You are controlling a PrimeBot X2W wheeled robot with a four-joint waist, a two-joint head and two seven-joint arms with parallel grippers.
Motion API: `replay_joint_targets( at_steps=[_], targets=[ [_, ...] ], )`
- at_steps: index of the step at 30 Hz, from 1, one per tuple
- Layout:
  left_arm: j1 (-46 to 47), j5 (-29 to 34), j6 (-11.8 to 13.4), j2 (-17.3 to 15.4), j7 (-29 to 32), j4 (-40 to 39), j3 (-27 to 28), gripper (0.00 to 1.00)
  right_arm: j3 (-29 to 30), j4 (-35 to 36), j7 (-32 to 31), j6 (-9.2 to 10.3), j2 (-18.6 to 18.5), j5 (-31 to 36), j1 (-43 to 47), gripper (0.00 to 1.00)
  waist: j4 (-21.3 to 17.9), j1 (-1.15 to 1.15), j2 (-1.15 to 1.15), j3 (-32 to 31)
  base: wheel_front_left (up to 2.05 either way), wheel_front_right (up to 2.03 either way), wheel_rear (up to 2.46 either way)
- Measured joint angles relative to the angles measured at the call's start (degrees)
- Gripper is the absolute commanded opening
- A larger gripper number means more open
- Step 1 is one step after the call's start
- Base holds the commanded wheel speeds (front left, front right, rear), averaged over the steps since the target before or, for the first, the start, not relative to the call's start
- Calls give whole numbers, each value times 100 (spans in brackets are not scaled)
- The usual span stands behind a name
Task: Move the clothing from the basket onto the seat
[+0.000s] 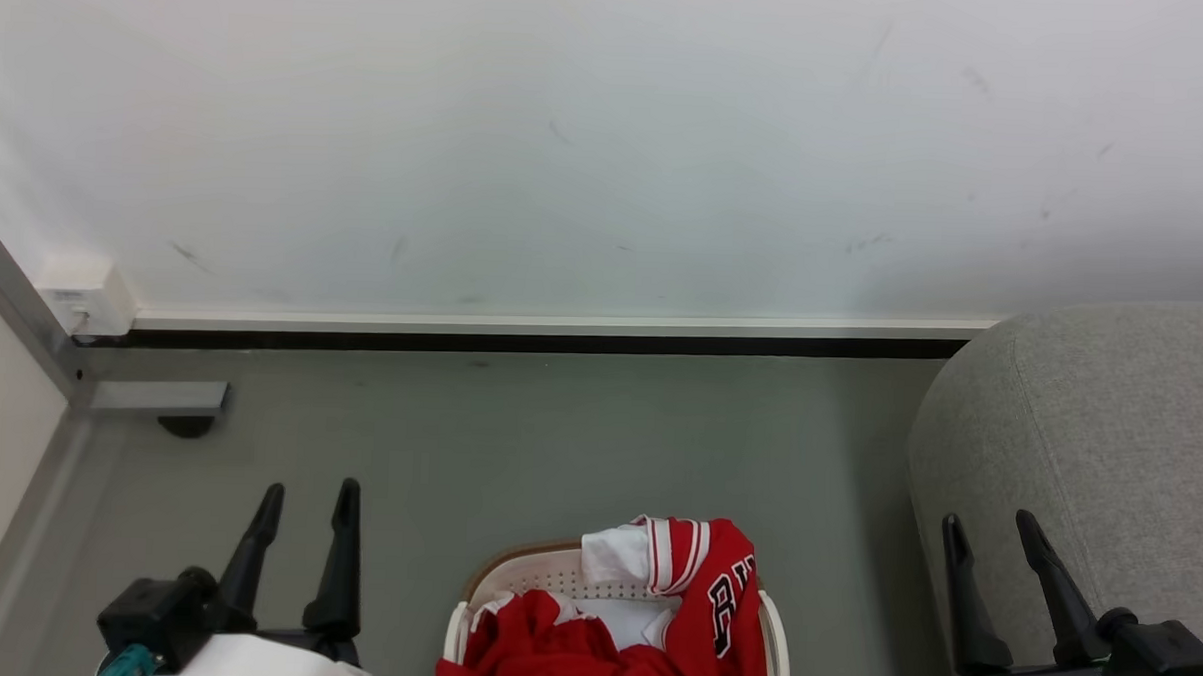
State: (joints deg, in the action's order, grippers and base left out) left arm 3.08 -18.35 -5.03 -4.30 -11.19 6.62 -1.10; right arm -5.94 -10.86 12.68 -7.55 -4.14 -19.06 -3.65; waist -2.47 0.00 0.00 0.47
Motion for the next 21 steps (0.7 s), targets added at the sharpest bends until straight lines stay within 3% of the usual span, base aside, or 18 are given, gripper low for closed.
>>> replay_joint_targets(
  at_steps=[21],
  targets=[
    [17,909,-101,32,-216,0,51,100,41,135,148,0,74,960,-2,100,-14,0,0,49,0,0,0]
  ],
)
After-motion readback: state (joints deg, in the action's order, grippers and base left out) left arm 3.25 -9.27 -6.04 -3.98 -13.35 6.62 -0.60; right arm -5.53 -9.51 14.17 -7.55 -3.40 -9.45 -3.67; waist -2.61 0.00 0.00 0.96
